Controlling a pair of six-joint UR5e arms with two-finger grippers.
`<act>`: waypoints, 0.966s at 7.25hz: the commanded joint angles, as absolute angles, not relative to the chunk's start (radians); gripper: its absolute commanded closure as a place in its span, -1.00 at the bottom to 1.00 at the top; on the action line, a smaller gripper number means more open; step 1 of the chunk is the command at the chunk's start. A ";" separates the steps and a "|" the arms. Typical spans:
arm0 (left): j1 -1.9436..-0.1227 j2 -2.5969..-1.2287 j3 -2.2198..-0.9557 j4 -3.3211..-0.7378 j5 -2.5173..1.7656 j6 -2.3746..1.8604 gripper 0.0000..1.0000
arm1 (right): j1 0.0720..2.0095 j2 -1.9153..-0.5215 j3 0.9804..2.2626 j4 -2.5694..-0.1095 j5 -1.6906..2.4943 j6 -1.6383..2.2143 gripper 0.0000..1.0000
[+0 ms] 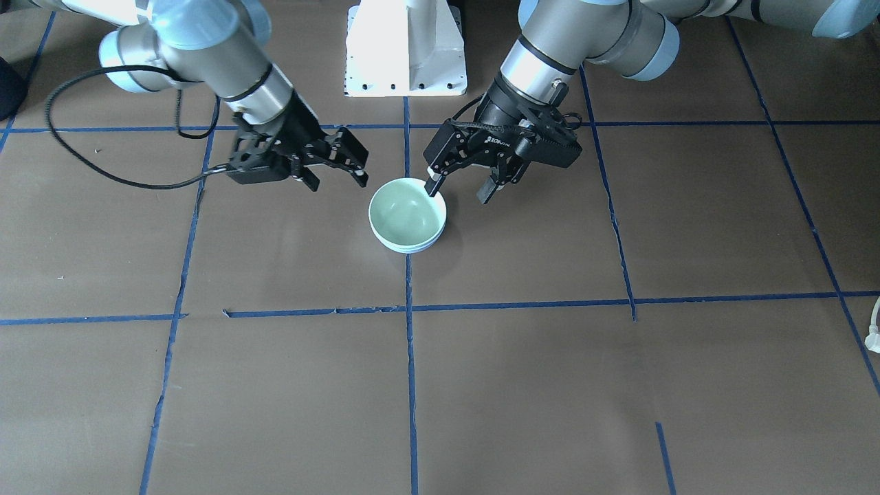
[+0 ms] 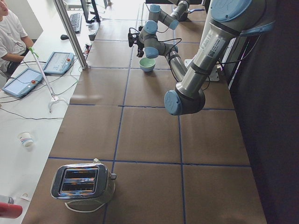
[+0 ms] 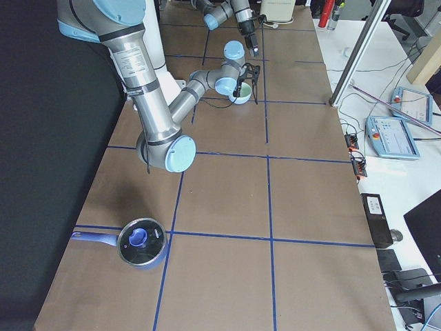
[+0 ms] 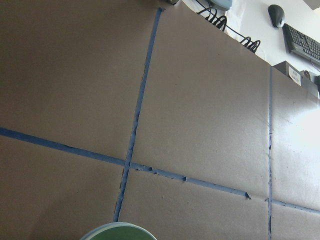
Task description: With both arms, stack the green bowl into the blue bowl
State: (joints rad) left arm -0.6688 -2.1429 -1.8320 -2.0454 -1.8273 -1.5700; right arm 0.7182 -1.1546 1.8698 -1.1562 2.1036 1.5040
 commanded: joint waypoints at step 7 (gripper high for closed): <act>-1.330 -1.509 -1.876 -2.010 -2.345 -0.433 -0.99 | 1.541 -1.500 1.830 -1.771 2.323 -0.182 -1.00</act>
State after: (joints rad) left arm -1.1505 -1.6108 -1.9064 -2.0281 -2.2918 -0.7634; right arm 1.4481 -1.5004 1.8620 -1.6062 2.3357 0.1107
